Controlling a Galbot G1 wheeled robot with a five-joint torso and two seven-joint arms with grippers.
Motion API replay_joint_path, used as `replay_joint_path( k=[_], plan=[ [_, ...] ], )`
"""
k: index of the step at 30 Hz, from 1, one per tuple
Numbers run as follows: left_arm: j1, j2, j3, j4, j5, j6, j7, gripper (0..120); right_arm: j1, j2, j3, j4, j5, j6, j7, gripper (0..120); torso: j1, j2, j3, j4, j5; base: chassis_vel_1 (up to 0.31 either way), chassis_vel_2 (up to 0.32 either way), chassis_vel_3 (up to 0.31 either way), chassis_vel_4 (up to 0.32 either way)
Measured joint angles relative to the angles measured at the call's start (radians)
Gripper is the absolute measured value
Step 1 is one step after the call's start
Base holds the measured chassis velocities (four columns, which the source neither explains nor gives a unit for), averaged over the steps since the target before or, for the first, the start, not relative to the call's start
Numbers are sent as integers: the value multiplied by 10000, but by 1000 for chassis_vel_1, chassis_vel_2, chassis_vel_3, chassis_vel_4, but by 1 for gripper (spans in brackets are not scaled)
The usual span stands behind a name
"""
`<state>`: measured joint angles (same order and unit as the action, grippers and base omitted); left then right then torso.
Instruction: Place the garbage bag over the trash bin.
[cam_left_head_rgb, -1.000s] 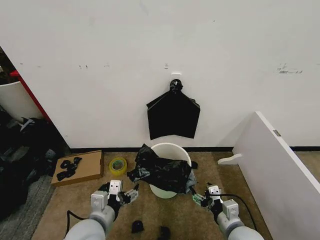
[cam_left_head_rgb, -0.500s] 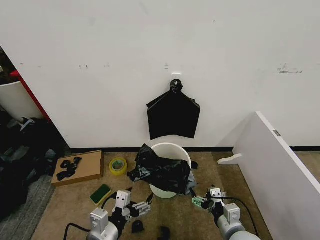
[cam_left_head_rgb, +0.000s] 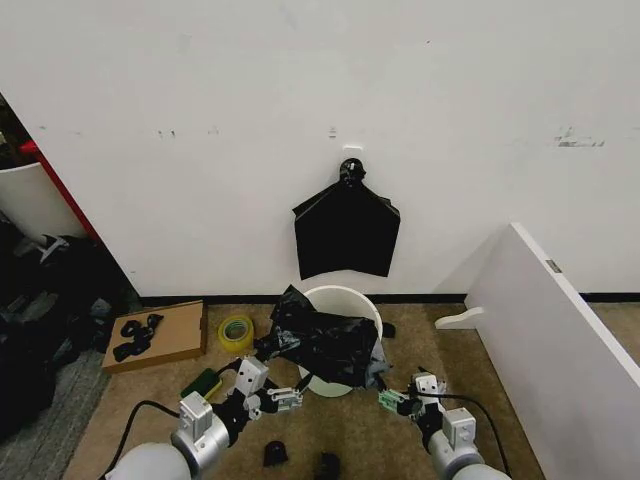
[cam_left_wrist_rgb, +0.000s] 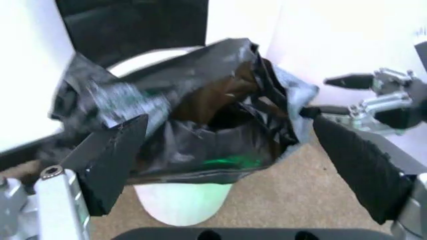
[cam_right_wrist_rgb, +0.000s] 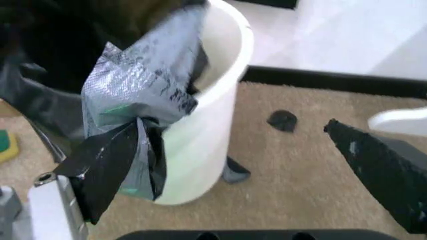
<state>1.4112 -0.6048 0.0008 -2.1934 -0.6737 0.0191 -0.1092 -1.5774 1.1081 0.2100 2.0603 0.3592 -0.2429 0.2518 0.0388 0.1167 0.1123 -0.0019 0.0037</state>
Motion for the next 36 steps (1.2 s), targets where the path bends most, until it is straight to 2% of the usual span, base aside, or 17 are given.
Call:
replay_joint_path(
  k=[4, 6, 9, 12, 18, 26, 36],
  plan=[
    [-1440, -320, 1127, 593, -343, 74, 22, 98, -23, -23, 43, 24, -6, 0, -36, 100, 0, -1, 0, -12, -1, 0, 0, 0, 0],
    [-1682, -378, 1328, 697, -432, 64, 29, 98, -44, -23, 66, 31, -12, 0, -37, 100, 1, -2, 0, -12, -1, 0, 0, 0, 0],
    [-3119, -769, 2475, 1145, -1277, -62, 60, 97, -173, -22, 180, 76, -52, 4, -36, 100, 2, -2, 0, -9, -1, 0, 0, 0, 0],
    [-3990, -1098, 3376, 1381, -1870, -80, 138, 97, -275, -43, 238, 111, -146, 26, -33, 100, 2, -2, 0, -10, 0, 0, 0, 0, 0],
    [-5123, -1568, 4606, 2033, -1822, 127, 125, 96, -362, -64, 285, 183, -214, 42, -19, 100, 2, -2, 0, -7, -2, 0, 0, 0, 0],
    [-6006, -2058, 5164, 2849, -1711, 279, -131, 94, -603, -174, 316, 358, -443, 206, -42, 100, 1, -2, 0, -7, 0, 0, 0, 0, 0],
    [-6406, -2465, 5541, 3399, -1710, 312, -191, 93, -985, -295, 405, 723, -574, 285, -65, 100, 0, -2, -1, -8, -1, 0, 0, 0, 0]
  ],
)
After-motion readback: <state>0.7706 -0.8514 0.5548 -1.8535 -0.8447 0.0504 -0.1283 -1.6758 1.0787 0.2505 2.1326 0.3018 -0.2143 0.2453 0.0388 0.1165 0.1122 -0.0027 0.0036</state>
